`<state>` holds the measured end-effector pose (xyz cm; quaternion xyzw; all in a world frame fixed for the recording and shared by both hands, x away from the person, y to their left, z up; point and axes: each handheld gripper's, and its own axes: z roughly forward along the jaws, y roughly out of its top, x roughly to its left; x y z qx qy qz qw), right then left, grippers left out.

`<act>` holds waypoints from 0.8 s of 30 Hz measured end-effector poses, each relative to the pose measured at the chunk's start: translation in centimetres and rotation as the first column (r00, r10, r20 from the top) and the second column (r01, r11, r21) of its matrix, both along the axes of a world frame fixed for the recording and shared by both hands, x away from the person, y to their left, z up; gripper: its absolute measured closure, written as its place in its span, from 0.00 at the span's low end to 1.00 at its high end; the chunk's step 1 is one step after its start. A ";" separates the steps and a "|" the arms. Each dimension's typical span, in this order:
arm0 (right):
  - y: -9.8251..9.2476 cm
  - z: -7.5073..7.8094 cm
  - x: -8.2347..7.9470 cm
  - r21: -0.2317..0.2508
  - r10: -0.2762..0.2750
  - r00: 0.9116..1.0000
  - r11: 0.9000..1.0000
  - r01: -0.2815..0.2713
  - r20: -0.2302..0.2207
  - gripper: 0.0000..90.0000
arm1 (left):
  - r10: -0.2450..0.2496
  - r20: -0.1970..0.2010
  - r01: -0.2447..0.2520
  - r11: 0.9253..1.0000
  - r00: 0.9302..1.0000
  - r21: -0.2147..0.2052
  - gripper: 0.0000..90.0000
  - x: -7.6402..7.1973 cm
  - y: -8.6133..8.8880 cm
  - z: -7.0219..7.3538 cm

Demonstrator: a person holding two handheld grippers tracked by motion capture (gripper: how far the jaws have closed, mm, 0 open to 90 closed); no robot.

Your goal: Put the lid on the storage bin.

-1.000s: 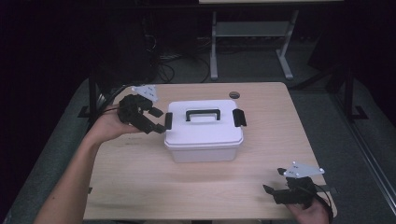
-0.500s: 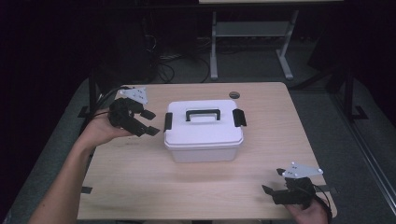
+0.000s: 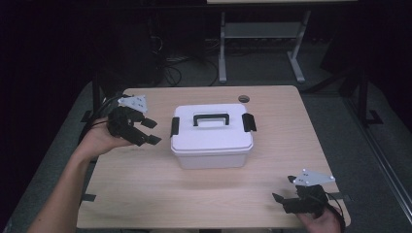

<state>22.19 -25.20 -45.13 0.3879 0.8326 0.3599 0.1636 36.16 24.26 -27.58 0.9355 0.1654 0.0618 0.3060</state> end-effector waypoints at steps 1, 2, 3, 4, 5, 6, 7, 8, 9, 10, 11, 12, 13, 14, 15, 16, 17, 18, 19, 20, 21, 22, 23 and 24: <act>0.0 0.0 0.0 0.001 -0.002 1.000 1.000 0.002 0.001 0.20 | 0.002 -0.001 -0.002 1.000 1.000 -0.009 0.41 0.0 0.1 0.0; 0.0 0.0 -0.1 0.005 -0.003 1.000 1.000 0.003 0.001 0.20 | 0.000 0.001 0.000 1.000 1.000 -0.006 0.41 -0.1 0.2 0.0; 0.0 0.1 -0.1 0.005 -0.004 1.000 1.000 0.004 0.002 0.20 | 0.004 0.004 -0.004 1.000 1.000 -0.008 0.41 -0.1 0.3 -0.1; -0.1 0.1 -0.1 0.002 -0.004 1.000 1.000 0.004 0.005 0.20 | 0.008 0.001 -0.008 1.000 1.000 -0.009 0.41 -0.1 0.5 -0.1; -0.1 0.1 -0.1 0.001 -0.005 1.000 1.000 0.005 0.005 0.20 | 0.010 0.000 -0.010 1.000 1.000 -0.013 0.41 -0.1 0.6 -0.2; 0.0 0.1 -0.1 0.004 -0.009 1.000 1.000 0.009 0.001 0.20 | 0.013 -0.004 -0.013 1.000 1.000 -0.015 0.41 -0.2 0.7 -0.3; 0.0 0.0 -0.1 0.004 -0.010 1.000 1.000 0.010 -0.001 0.20 | 0.013 -0.004 -0.013 1.000 1.000 -0.012 0.41 -0.2 0.8 -0.5; -0.1 0.0 0.0 0.001 -0.007 1.000 1.000 0.007 -0.002 0.20 | 0.016 -0.009 -0.017 1.000 1.000 -0.009 0.41 -0.2 1.0 -0.7; -0.1 0.0 0.0 0.001 -0.007 1.000 1.000 0.007 -0.003 0.20 | 0.019 -0.011 -0.020 1.000 1.000 -0.008 0.41 -0.2 1.1 -0.9; 0.0 -0.1 0.0 0.003 -0.006 1.000 1.000 0.006 -0.006 0.20 | 0.021 -0.014 -0.021 1.000 1.000 -0.003 0.41 -0.2 1.2 -1.0; 0.0 -0.1 0.0 0.001 -0.006 1.000 1.000 0.006 -0.007 0.20 | 0.021 -0.014 -0.021 1.000 1.000 -0.001 0.41 -0.3 1.3 -1.2; 0.0 -0.1 0.1 0.000 -0.006 1.000 1.000 0.006 -0.008 0.20 | 0.026 -0.019 -0.026 1.000 0.999 -0.001 0.41 -0.3 1.3 -1.4; 0.0 -0.1 0.1 0.004 -0.007 1.000 1.000 0.007 -0.009 0.20 | 0.026 -0.020 -0.027 1.000 0.999 -0.003 0.41 -0.3 1.4 -1.5; 0.0 -0.1 0.1 0.003 -0.006 1.000 1.000 0.006 -0.009 0.20 | 0.031 -0.025 -0.031 1.000 0.999 -0.004 0.41 -0.3 1.5 -1.7; 0.1 -0.1 0.1 0.001 -0.006 1.000 1.000 0.006 -0.009 0.20 | 0.031 -0.023 -0.031 1.000 0.999 0.000 0.41 -0.4 1.6 -1.7; 0.1 -0.1 0.1 -0.001 -0.006 1.000 1.000 0.006 -0.007 0.20 | 0.037 -0.027 -0.037 0.999 0.999 -0.008 0.41 -0.4 1.6 -1.8; 0.1 -0.1 0.1 -0.002 -0.005 1.000 1.000 0.005 -0.006 0.20 | 0.033 -0.023 -0.033 0.999 0.999 -0.005 0.41 -0.4 1.7 -1.9; 0.1 0.0 0.1 -0.003 -0.006 1.000 1.000 0.006 -0.003 0.20 | 0.037 -0.029 -0.038 0.999 0.999 -0.003 0.41 -0.5 1.8 -2.0; 0.1 0.0 0.1 -0.001 -0.006 1.000 1.000 0.006 -0.004 0.20 | 0.038 -0.027 -0.038 0.999 0.999 -0.007 0.41 -0.6 1.9 -2.1; 0.1 -0.1 0.1 -0.001 -0.005 1.000 1.000 0.005 -0.005 0.20 | 0.044 -0.033 -0.044 0.999 0.998 -0.008 0.41 -0.6 2.1 -2.2; 0.1 -0.1 0.1 -0.002 -0.004 1.000 1.000 0.004 -0.006 0.20 | 0.044 -0.031 -0.045 0.999 0.999 -0.008 0.41 -0.7 2.2 -2.3; 0.1 -0.1 0.1 -0.004 -0.002 1.000 1.000 0.002 -0.007 0.20 | 0.044 -0.027 -0.044 0.999 0.999 -0.009 0.41 -0.7 2.3 -2.4; 0.1 -0.1 0.1 -0.002 0.000 1.000 1.000 0.000 -0.006 0.20 | 0.043 -0.031 -0.044 0.999 0.999 -0.010 0.41 -0.7 2.3 -2.5; 0.1 -0.1 0.1 -0.002 -0.002 1.000 1.000 0.002 -0.006 0.20 | 0.046 -0.031 -0.046 0.999 0.998 -0.006 0.41 -0.8 2.4 -2.6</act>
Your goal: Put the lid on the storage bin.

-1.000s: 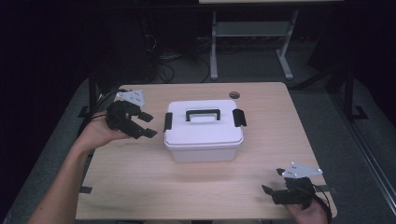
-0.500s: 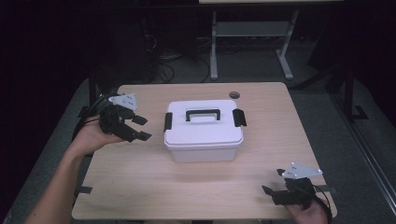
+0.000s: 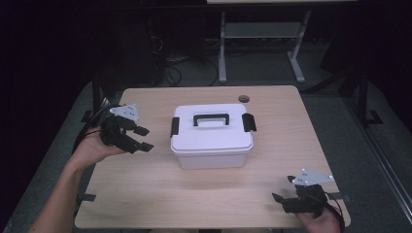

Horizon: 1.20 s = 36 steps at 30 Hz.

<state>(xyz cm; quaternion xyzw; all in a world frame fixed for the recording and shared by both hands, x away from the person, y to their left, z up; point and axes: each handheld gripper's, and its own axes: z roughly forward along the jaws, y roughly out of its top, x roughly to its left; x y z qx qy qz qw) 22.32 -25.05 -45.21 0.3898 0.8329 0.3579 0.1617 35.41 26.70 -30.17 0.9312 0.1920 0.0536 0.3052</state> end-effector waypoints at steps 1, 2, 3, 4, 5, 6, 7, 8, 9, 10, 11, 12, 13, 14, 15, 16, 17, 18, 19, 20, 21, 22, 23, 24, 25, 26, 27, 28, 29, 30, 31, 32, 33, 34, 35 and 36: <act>0.0 0.0 0.0 -0.006 0.000 1.000 1.000 0.000 0.003 0.20 | 0.005 -0.003 -0.005 1.000 1.000 -0.003 0.41 -0.1 0.1 -0.1; 0.0 0.0 0.0 -0.005 0.000 1.000 1.000 0.000 0.001 0.20 | 0.004 -0.003 -0.004 1.000 1.000 -0.001 0.41 -0.1 0.2 -0.2; 0.1 0.0 0.0 -0.004 0.000 1.000 1.000 0.000 0.001 0.20 | 0.009 -0.007 -0.009 1.000 1.000 -0.005 0.41 -0.1 0.3 -0.4; 0.1 0.0 0.0 -0.005 0.000 1.000 1.000 0.000 0.000 0.20 | 0.011 -0.009 -0.011 1.000 1.000 0.000 0.41 -0.1 0.4 -0.5; 0.1 0.0 0.0 -0.002 0.001 1.000 1.000 -0.001 -0.003 0.20 | 0.016 -0.012 -0.016 1.000 1.000 -0.003 0.41 -0.2 0.5 -0.7; 0.1 0.0 0.0 -0.006 0.000 1.000 1.000 0.000 -0.003 0.20 | 0.016 -0.013 -0.016 1.000 1.000 -0.001 0.41 -0.2 0.7 -0.8; 0.1 0.0 0.0 -0.007 0.001 1.000 1.000 -0.001 -0.003 0.20 | 0.020 -0.014 -0.020 1.000 1.000 -0.005 0.41 -0.3 0.7 -0.9; 0.1 0.0 0.0 -0.006 -0.001 1.000 1.000 0.001 -0.006 0.20 | 0.021 -0.014 -0.021 1.000 1.000 -0.003 0.41 -0.3 0.8 -1.1; 0.0 0.0 0.0 -0.008 0.000 1.000 1.000 0.000 -0.002 0.20 | 0.023 -0.020 -0.023 1.000 1.000 -0.003 0.41 -0.4 0.9 -1.3; 0.0 -0.1 0.0 -0.011 0.001 1.000 1.000 -0.001 -0.001 0.20 | 0.024 -0.020 -0.024 1.000 1.000 -0.006 0.41 -0.5 1.0 -1.4; 0.0 -0.1 0.0 -0.011 0.002 1.000 1.000 -0.002 -0.001 0.20 | 0.026 -0.022 -0.026 1.000 0.999 -0.005 0.41 -0.5 1.0 -1.5; 0.0 -0.1 0.0 -0.012 0.001 1.000 1.000 -0.001 -0.001 0.20 | 0.027 -0.023 -0.027 1.000 0.999 -0.004 0.41 -0.6 1.1 -1.7; 0.1 -0.1 0.0 -0.012 0.001 1.000 1.000 -0.001 -0.002 0.20 | 0.028 -0.024 -0.028 1.000 0.999 -0.002 0.41 -0.7 1.2 -1.8; 0.1 -0.1 0.0 -0.012 0.002 1.000 1.000 -0.002 -0.002 0.20 | 0.029 -0.024 -0.029 1.000 0.999 -0.001 0.41 -0.7 1.2 -1.8; 0.1 -0.1 0.0 -0.012 0.003 1.000 1.000 -0.003 -0.001 0.20 | 0.029 -0.023 -0.029 1.000 0.999 -0.006 0.41 -0.8 1.3 -2.0; 0.1 -0.1 0.1 -0.012 0.004 1.000 1.000 -0.004 0.000 0.20 | 0.035 -0.024 -0.035 0.999 0.999 -0.005 0.41 -0.9 1.4 -2.0; 0.1 -0.1 0.1 -0.012 0.005 1.000 1.000 -0.005 -0.001 0.20 | 0.033 -0.019 -0.033 0.999 0.999 -0.006 0.41 -0.9 1.5 -2.1; 0.2 -0.1 0.1 -0.013 0.006 1.000 1.000 -0.006 0.000 0.20 | 0.035 -0.022 -0.035 0.999 0.999 -0.005 0.41 -1.0 1.6 -2.1; 0.2 -0.1 0.1 -0.014 0.007 1.000 1.000 -0.007 0.001 0.20 | 0.040 -0.021 -0.040 0.999 0.999 -0.010 0.41 -1.0 1.7 -2.2; 0.2 -0.1 0.1 -0.014 0.007 1.000 1.000 -0.007 0.000 0.20 | 0.039 -0.024 -0.039 0.999 0.999 -0.006 0.41 -1.1 1.7 -2.2; 0.2 -0.1 0.1 -0.015 0.007 1.000 1.000 -0.007 -0.003 0.20 | 0.041 -0.023 -0.041 0.999 0.999 -0.009 0.41 -1.2 1.8 -2.4; 0.2 -0.1 0.1 -0.015 0.007 1.000 1.000 -0.007 -0.003 0.20 | 0.042 -0.025 -0.043 0.999 0.999 -0.012 0.41 -1.2 1.9 -2.5; 0.2 -0.1 0.1 -0.014 0.007 1.000 1.000 -0.007 -0.004 0.20 | 0.044 -0.029 -0.044 0.999 0.999 -0.006 0.41 -1.3 2.0 -2.6; 0.2 -0.1 0.1 -0.014 0.007 1.000 1.000 -0.007 -0.002 0.20 | 0.045 -0.029 -0.045 0.999 0.999 -0.006 0.41 -1.3 2.0 -2.8; 0.2 -0.1 0.1 -0.013 0.005 1.000 1.000 -0.005 -0.002 0.20 | 0.046 -0.032 -0.046 0.999 0.998 -0.005 0.41 -1.4 2.0 -3.0; 0.3 -0.1 0.1 -0.013 0.006 1.000 1.000 -0.006 -0.002 0.20 | 0.049 -0.037 -0.049 0.999 0.998 -0.002 0.41 -1.5 2.1 -3.1; 0.3 -0.1 0.1 -0.013 0.007 1.000 1.000 -0.007 -0.002 0.20 | 0.044 -0.036 -0.045 0.999 0.998 -0.004 0.41 -1.5 2.2 -3.3; 0.3 -0.1 0.1 -0.013 0.009 1.000 1.000 -0.009 -0.004 0.20 | 0.048 -0.040 -0.048 0.999 0.998 0.000 0.41 -1.6 2.3 -3.4; 0.3 -0.1 0.1 -0.013 0.009 1.000 1.000 -0.009 -0.006 0.20 | 0.052 -0.039 -0.052 0.999 0.998 -0.002 0.41 -1.7 2.4 -3.6; 0.4 -0.2 0.1 -0.015 0.010 1.000 1.000 -0.010 -0.005 0.20 | 0.056 -0.043 -0.056 0.998 0.997 -0.004 0.41 -1.8 2.5 -3.6; 0.4 -0.1 0.1 -0.016 0.010 1.000 1.000 -0.010 -0.006 0.20 | 0.057 -0.046 -0.057 0.998 0.997 -0.003 0.41 -1.9 2.6 -3.8; 0.4 -0.2 0.1 -0.017 0.010 1.000 1.000 -0.010 -0.007 0.20 | 0.056 -0.043 -0.056 0.998 0.997 0.000 0.41 -1.9 2.7 -3.8; 0.4 -0.2 0.1 -0.017 0.009 1.000 1.000 -0.009 -0.006 0.20 | 0.061 -0.045 -0.061 0.998 0.997 -0.003 0.41 -2.0 2.8 -4.0; 0.4 -0.2 0.1 -0.017 0.009 1.000 1.000 -0.009 -0.007 0.20 | 0.061 -0.047 -0.061 0.998 0.997 -0.001 0.41 -2.1 2.9 -4.1; 0.4 -0.2 0.1 -0.017 0.008 1.000 1.000 -0.008 -0.007 0.20 | 0.063 -0.049 -0.063 0.998 0.997 0.001 0.41 -2.2 3.0 -4.2; 0.4 -0.2 0.1 -0.018 0.008 1.000 1.000 -0.009 -0.007 0.20 | 0.065 -0.050 -0.065 0.998 0.997 0.003 0.41 -2.3 3.0 -4.3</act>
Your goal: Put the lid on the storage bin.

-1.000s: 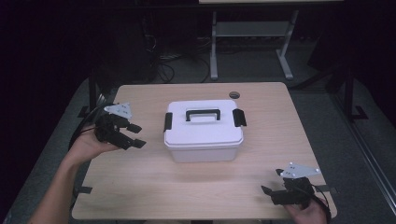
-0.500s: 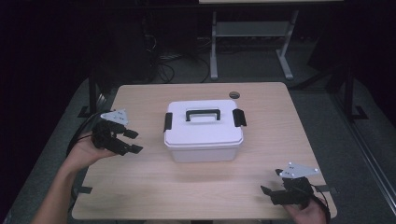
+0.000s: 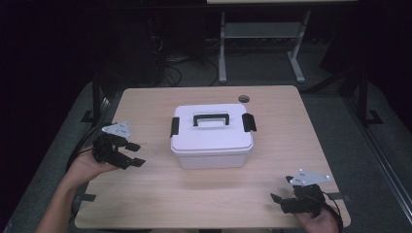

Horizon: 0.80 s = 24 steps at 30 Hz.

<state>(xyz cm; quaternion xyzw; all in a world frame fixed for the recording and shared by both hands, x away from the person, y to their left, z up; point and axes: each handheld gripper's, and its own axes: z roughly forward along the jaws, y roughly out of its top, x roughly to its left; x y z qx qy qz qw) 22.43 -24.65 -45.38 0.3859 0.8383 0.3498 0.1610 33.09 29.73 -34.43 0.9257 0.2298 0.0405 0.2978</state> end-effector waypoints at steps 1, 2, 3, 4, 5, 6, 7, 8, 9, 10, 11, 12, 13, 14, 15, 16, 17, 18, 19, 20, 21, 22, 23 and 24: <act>0.0 0.0 0.0 0.001 -0.001 1.000 1.000 0.001 -0.003 0.20 | 0.002 0.004 -0.002 1.000 1.000 0.000 0.41 -0.1 0.1 -0.1; 0.0 0.0 0.0 -0.003 -0.001 1.000 1.000 0.001 -0.001 0.20 | 0.004 0.004 -0.004 1.000 1.000 0.001 0.41 -0.2 0.2 -0.2; 0.1 0.0 0.0 -0.004 0.000 1.000 1.000 0.000 -0.001 0.20 | 0.006 0.002 -0.006 1.000 1.000 -0.004 0.41 -0.3 0.3 -0.3; 0.1 0.0 0.0 -0.004 0.002 1.000 1.000 -0.002 0.000 0.20 | 0.007 0.001 -0.007 1.000 1.000 -0.002 0.41 -0.4 0.4 -0.4; 0.1 0.0 0.0 -0.004 0.001 1.000 1.000 -0.001 -0.001 0.20 | 0.010 -0.002 -0.010 1.000 1.000 0.001 0.41 -0.5 0.4 -0.5; 0.1 0.0 0.0 -0.003 -0.001 1.000 1.000 0.001 -0.001 0.20 | 0.005 0.006 -0.005 1.000 1.000 0.006 0.41 -0.6 0.5 -0.6; 0.0 0.0 0.0 -0.005 -0.001 1.000 1.000 0.001 -0.001 0.20 | 0.007 0.005 -0.007 1.000 1.000 0.005 0.41 -0.7 0.5 -0.7; 0.0 0.0 0.0 -0.006 -0.001 1.000 1.000 0.001 -0.001 0.20 | 0.011 0.002 -0.011 1.000 1.000 0.005 0.41 -0.8 0.5 -0.8; 0.0 0.0 0.0 -0.007 -0.001 1.000 1.000 0.001 0.000 0.20 | 0.012 0.005 -0.012 1.000 1.000 0.006 0.41 -0.9 0.5 -0.9; 0.0 0.0 0.0 -0.007 -0.002 1.000 1.000 0.002 -0.001 0.20 | 0.008 0.004 -0.008 1.000 1.000 0.014 0.41 -0.9 0.6 -0.9; 0.0 0.0 -0.1 -0.006 -0.002 1.000 1.000 0.002 -0.001 0.20 | 0.009 0.005 -0.009 1.000 1.000 0.013 0.41 -1.0 0.6 -1.1; -0.1 0.0 -0.1 -0.007 -0.002 1.000 1.000 0.002 0.001 0.20 | 0.011 0.004 -0.011 1.000 1.000 0.014 0.41 -1.1 0.7 -1.2; -0.1 0.0 -0.1 -0.008 -0.003 1.000 1.000 0.003 0.001 0.20 | 0.013 0.002 -0.013 1.000 1.000 0.015 0.41 -1.2 0.7 -1.3; -0.1 0.0 -0.1 -0.008 -0.004 1.000 1.000 0.004 0.002 0.20 | 0.015 0.002 -0.015 1.000 1.000 0.011 0.41 -1.3 0.8 -1.5; -0.1 0.0 -0.1 -0.010 -0.003 1.000 1.000 0.003 0.003 0.20 | 0.018 0.000 -0.018 1.000 1.000 0.009 0.41 -1.4 0.8 -1.6; -0.1 0.0 -0.2 -0.010 -0.004 1.000 1.000 0.004 0.003 0.20 | 0.025 -0.004 -0.024 1.000 1.000 0.011 0.41 -1.5 0.9 -1.9; -0.1 0.0 -0.2 -0.013 -0.004 1.000 1.000 0.004 0.002 0.20 | 0.022 -0.004 -0.022 1.000 1.000 0.015 0.41 -1.6 1.0 -2.0; -0.1 0.0 -0.2 -0.013 -0.003 1.000 1.000 0.003 0.001 0.20 | 0.024 -0.005 -0.023 1.000 1.000 0.014 0.41 -1.7 1.1 -2.1; 0.0 0.0 -0.2 -0.012 -0.002 1.000 1.000 0.002 -0.001 0.20 | 0.028 -0.008 -0.028 1.000 1.000 0.008 0.41 -1.8 1.2 -2.3; 0.0 0.0 -0.2 -0.013 -0.002 1.000 1.000 0.002 -0.002 0.20 | 0.029 -0.005 -0.029 1.000 1.000 0.006 0.41 -1.9 1.3 -2.4; 0.0 0.0 -0.2 -0.014 0.000 1.000 1.000 0.000 -0.001 0.20 | 0.030 -0.007 -0.030 1.000 1.000 0.008 0.41 -2.0 1.4 -2.5; 0.1 0.0 -0.2 -0.016 0.002 1.000 1.000 -0.002 -0.001 0.20 | 0.036 -0.007 -0.035 0.999 0.999 0.004 0.40 -2.1 1.5 -2.7; 0.1 0.0 -0.2 -0.018 0.003 1.000 1.000 -0.003 0.001 0.20 | 0.039 -0.010 -0.038 0.999 0.999 0.006 0.40 -2.2 1.6 -2.8; 0.1 -0.1 -0.2 -0.018 0.004 1.000 1.000 -0.004 0.001 0.20 | 0.038 -0.010 -0.038 0.999 0.999 0.007 0.40 -2.4 1.7 -3.0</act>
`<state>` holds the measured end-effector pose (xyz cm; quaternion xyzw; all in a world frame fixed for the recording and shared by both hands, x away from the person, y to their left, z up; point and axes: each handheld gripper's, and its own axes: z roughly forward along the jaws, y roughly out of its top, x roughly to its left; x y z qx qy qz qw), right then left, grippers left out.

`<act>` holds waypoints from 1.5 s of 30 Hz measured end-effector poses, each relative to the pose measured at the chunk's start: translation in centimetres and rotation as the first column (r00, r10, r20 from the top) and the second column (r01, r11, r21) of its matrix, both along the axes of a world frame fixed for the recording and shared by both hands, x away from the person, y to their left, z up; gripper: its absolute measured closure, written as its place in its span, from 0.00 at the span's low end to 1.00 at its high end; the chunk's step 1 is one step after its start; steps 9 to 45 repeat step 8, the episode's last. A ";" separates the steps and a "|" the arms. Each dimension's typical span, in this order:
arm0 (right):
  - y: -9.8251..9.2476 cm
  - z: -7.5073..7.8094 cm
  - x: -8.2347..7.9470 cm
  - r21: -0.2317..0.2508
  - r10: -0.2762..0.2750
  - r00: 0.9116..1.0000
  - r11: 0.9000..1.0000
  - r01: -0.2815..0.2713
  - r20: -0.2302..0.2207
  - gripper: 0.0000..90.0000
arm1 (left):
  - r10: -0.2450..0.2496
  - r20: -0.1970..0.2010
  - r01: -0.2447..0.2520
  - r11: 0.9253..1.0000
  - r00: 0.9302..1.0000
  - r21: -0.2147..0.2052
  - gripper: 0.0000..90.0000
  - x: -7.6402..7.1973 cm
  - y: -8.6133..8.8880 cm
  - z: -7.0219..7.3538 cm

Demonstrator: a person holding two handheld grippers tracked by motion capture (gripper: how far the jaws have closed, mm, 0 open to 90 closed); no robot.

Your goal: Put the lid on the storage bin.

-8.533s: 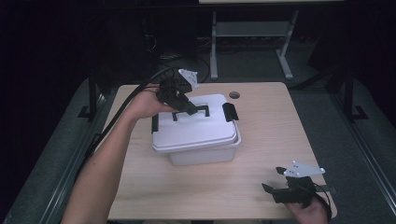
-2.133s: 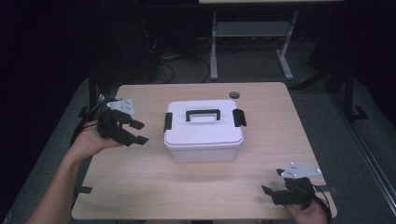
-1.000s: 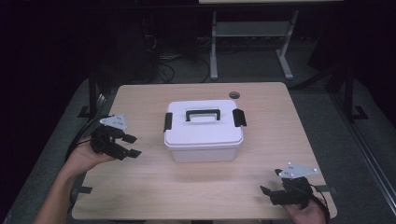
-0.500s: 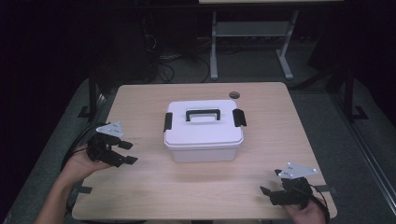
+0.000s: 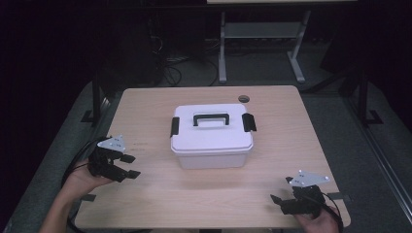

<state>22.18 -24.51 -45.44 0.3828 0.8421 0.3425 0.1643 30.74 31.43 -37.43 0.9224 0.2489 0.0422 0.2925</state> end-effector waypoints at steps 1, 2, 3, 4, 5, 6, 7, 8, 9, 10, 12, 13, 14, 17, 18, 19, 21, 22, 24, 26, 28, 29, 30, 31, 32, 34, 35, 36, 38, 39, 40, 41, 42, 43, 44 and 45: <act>0.0 0.0 0.0 -0.002 0.000 1.000 1.000 0.000 0.000 0.20 | 0.001 -0.002 -0.001 1.000 1.000 0.000 0.40 -0.1 0.1 -0.1; 0.0 0.0 0.0 -0.003 -0.001 1.000 1.000 0.001 0.000 0.20 | 0.004 0.000 -0.004 1.000 1.000 -0.004 0.40 -0.2 0.2 -0.3; 0.0 0.0 0.0 -0.001 0.000 1.000 1.000 0.000 -0.001 0.20 | 0.006 -0.004 -0.006 1.000 1.000 -0.007 0.40 -0.3 0.2 -0.4; 0.0 0.0 0.0 -0.003 0.001 1.000 1.000 -0.001 0.002 0.20 | 0.002 -0.003 -0.002 1.000 1.000 -0.002 0.40 -0.3 0.3 -0.5; 0.0 0.0 -0.1 -0.004 -0.001 1.000 1.000 0.001 0.001 0.20 | 0.003 -0.006 -0.003 1.000 1.000 -0.004 0.40 -0.5 0.3 -0.6; 0.0 0.0 -0.1 -0.003 -0.002 1.000 1.000 0.002 0.003 0.20 | 0.008 -0.006 -0.008 1.000 1.000 -0.010 0.40 -0.6 0.3 -0.8; 0.0 0.0 -0.1 -0.003 -0.003 1.000 1.000 0.003 0.002 0.20 | 0.002 -0.006 -0.002 1.000 1.000 -0.007 0.40 -0.7 0.4 -0.9; 0.0 0.0 -0.1 -0.004 -0.001 1.000 1.000 0.001 0.002 0.20 | 0.002 -0.006 -0.002 1.000 1.000 -0.008 0.40 -0.8 0.4 -1.0; 0.0 0.0 -0.1 -0.004 -0.001 1.000 1.000 0.001 0.002 0.20 | 0.002 -0.006 -0.002 1.000 1.000 -0.008 0.40 -0.8 0.4 -1.0; 0.0 0.0 -0.1 -0.004 -0.001 1.000 1.000 0.001 0.002 0.20 | 0.002 -0.006 -0.002 1.000 1.000 -0.008 0.40 -0.8 0.4 -1.0; 0.0 0.0 -0.1 -0.004 -0.001 1.000 1.000 0.001 0.002 0.20 | 0.002 -0.006 -0.002 1.000 1.000 -0.008 0.40 -0.8 0.4 -1.0; 0.0 0.0 -0.1 -0.004 -0.001 1.000 1.000 0.001 0.002 0.20 | 0.002 -0.006 -0.002 1.000 1.000 -0.008 0.40 -0.8 0.4 -1.0; 0.0 0.0 -0.1 -0.004 -0.001 1.000 1.000 0.001 0.002 0.20 | 0.002 -0.006 -0.002 1.000 1.000 -0.008 0.40 -0.8 0.4 -1.0; 0.0 0.0 -0.1 -0.004 -0.001 1.000 1.000 0.001 0.002 0.20 | 0.002 -0.006 -0.002 1.000 1.000 -0.008 0.40 -0.8 0.4 -1.0; 0.0 0.0 -0.1 -0.004 -0.001 1.000 1.000 0.001 0.002 0.20 | 0.002 -0.006 -0.002 1.000 1.000 -0.008 0.40 -0.8 0.4 -1.0; 0.0 0.0 -0.1 -0.004 -0.001 1.000 1.000 0.001 0.002 0.20 | 0.002 -0.006 -0.002 1.000 1.000 -0.008 0.40 -0.8 0.4 -1.0; 0.0 0.0 -0.1 -0.004 -0.001 1.000 1.000 0.001 0.002 0.20 | 0.002 -0.006 -0.002 1.000 1.000 -0.008 0.40 -0.8 0.4 -1.0; 0.0 0.0 -0.1 -0.004 -0.001 1.000 1.000 0.001 0.002 0.20 | 0.002 -0.006 -0.002 1.000 1.000 -0.008 0.40 -0.8 0.4 -1.0; 0.0 0.0 -0.1 -0.004 -0.001 1.000 1.000 0.001 0.002 0.20 | 0.002 -0.006 -0.002 1.000 1.000 -0.008 0.40 -0.8 0.4 -1.0; 0.0 0.0 -0.1 -0.004 -0.001 1.000 1.000 0.001 0.002 0.20 | 0.002 -0.006 -0.002 1.000 1.000 -0.008 0.40 -0.8 0.4 -1.0; 0.0 0.0 -0.1 -0.004 -0.001 1.000 1.000 0.001 0.002 0.20 | 0.002 -0.006 -0.002 1.000 1.000 -0.008 0.40 -0.8 0.4 -1.0; 0.0 0.0 -0.1 -0.004 -0.001 1.000 1.000 0.001 0.002 0.20 | 0.002 -0.006 -0.002 1.000 1.000 -0.008 0.40 -0.8 0.4 -1.0; 0.0 0.0 -0.1 -0.004 -0.001 1.000 1.000 0.001 0.002 0.20 | 0.002 -0.006 -0.002 1.000 1.000 -0.008 0.40 -0.8 0.4 -1.0; 0.0 0.0 -0.1 -0.004 -0.001 1.000 1.000 0.001 0.002 0.20 | 0.002 -0.006 -0.002 1.000 1.000 -0.008 0.40 -0.8 0.4 -1.0; 0.0 0.0 -0.1 -0.004 -0.001 1.000 1.000 0.001 0.002 0.20 | 0.002 -0.006 -0.002 1.000 1.000 -0.008 0.40 -0.8 0.4 -1.0; 0.0 0.0 -0.1 -0.004 -0.001 1.000 1.000 0.001 0.002 0.20 | 0.002 -0.006 -0.002 1.000 1.000 -0.008 0.40 -0.8 0.4 -1.0; 0.0 0.0 -0.1 -0.004 -0.001 1.000 1.000 0.001 0.002 0.20 | 0.002 -0.006 -0.002 1.000 1.000 -0.008 0.40 -0.8 0.4 -1.0; 0.0 0.0 -0.1 -0.004 -0.001 1.000 1.000 0.001 0.002 0.20 | 0.002 -0.006 -0.002 1.000 1.000 -0.008 0.40 -0.8 0.4 -1.0; 0.0 0.0 -0.1 -0.004 -0.001 1.000 1.000 0.001 0.002 0.20 | 0.002 -0.006 -0.002 1.000 1.000 -0.008 0.40 -0.8 0.4 -1.0; 0.0 0.0 -0.1 -0.004 -0.001 1.000 1.000 0.001 0.002 0.20 | 0.002 -0.006 -0.002 1.000 1.000 -0.008 0.40 -0.8 0.4 -1.0; 0.0 0.0 -0.1 -0.004 -0.001 1.000 1.000 0.001 0.002 0.20 | 0.002 -0.006 -0.002 1.000 1.000 -0.008 0.40 -0.8 0.4 -1.0; 0.0 0.0 -0.1 -0.004 -0.001 1.000 1.000 0.001 0.002 0.20 | 0.002 -0.006 -0.002 1.000 1.000 -0.008 0.40 -0.8 0.4 -1.0; 0.0 0.0 -0.1 -0.004 -0.001 1.000 1.000 0.001 0.002 0.20 | 0.002 -0.006 -0.002 1.000 1.000 -0.008 0.40 -0.8 0.4 -1.0; 0.0 0.0 -0.1 -0.004 -0.001 1.000 1.000 0.001 0.002 0.20 | 0.002 -0.006 -0.002 1.000 1.000 -0.008 0.40 -0.8 0.4 -1.0; 0.0 0.0 -0.1 -0.004 -0.001 1.000 1.000 0.001 0.002 0.20 | 0.002 -0.006 -0.002 1.000 1.000 -0.008 0.40 -0.8 0.4 -1.0; 0.0 0.0 -0.1 -0.004 -0.001 1.000 1.000 0.001 0.002 0.20 | 0.002 -0.006 -0.002 1.000 1.000 -0.008 0.40 -0.8 0.4 -1.0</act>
